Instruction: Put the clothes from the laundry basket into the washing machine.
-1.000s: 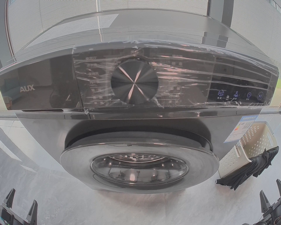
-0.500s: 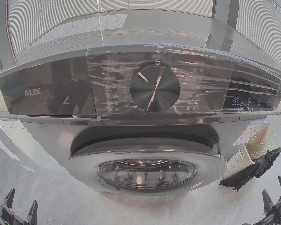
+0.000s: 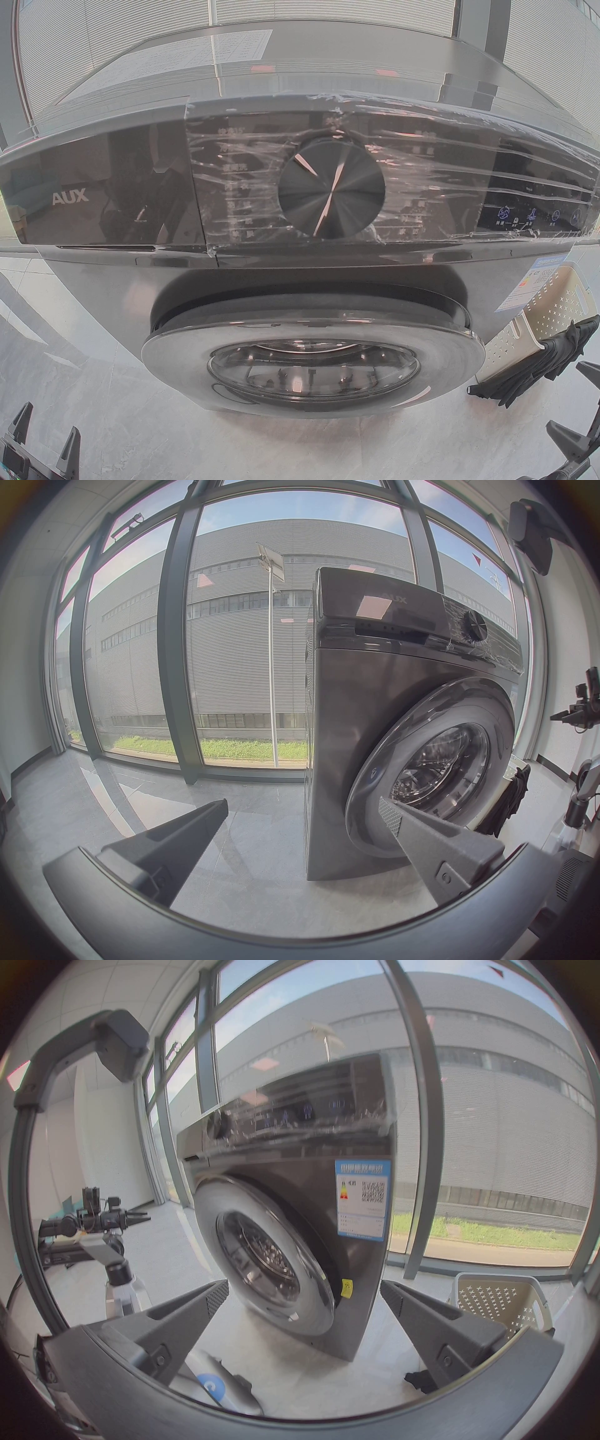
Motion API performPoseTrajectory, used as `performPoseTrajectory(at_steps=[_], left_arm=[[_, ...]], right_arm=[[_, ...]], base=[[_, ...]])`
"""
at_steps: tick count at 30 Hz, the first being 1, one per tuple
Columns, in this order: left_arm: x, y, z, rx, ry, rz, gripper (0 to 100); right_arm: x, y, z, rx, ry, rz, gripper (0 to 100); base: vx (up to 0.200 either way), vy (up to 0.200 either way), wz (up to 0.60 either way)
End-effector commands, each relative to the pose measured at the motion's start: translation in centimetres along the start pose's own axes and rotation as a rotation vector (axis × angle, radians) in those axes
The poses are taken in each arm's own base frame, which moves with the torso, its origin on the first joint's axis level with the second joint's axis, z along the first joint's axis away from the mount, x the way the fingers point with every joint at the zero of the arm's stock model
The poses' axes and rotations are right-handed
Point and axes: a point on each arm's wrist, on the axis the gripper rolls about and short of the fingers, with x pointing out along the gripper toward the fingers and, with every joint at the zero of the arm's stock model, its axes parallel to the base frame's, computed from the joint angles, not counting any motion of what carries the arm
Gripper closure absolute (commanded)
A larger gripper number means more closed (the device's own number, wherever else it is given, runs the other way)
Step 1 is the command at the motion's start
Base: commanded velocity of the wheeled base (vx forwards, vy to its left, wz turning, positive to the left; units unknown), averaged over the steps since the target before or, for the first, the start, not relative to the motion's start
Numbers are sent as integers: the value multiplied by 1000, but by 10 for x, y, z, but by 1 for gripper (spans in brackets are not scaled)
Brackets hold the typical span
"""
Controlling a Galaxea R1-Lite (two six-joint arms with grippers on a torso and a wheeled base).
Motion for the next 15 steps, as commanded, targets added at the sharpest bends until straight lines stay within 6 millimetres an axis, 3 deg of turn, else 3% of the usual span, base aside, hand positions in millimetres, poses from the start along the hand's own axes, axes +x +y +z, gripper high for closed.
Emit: performPoseTrajectory(at_steps=[1, 8, 15], left_arm=[[0, 0, -5, -5, -3, -2, 0], [0, 0, -5, -4, -3, -3, 0], [0, 0, -5, -4, -3, -3, 0]], right_arm=[[51, -32, 11, 9, 221, 101, 0], [78, -39, 20, 23, 257, 180, 0], [117, -47, 24, 70, 267, 185, 0]], base=[[0, 0, 0], [0, 0, 0], [0, 0, 0]])
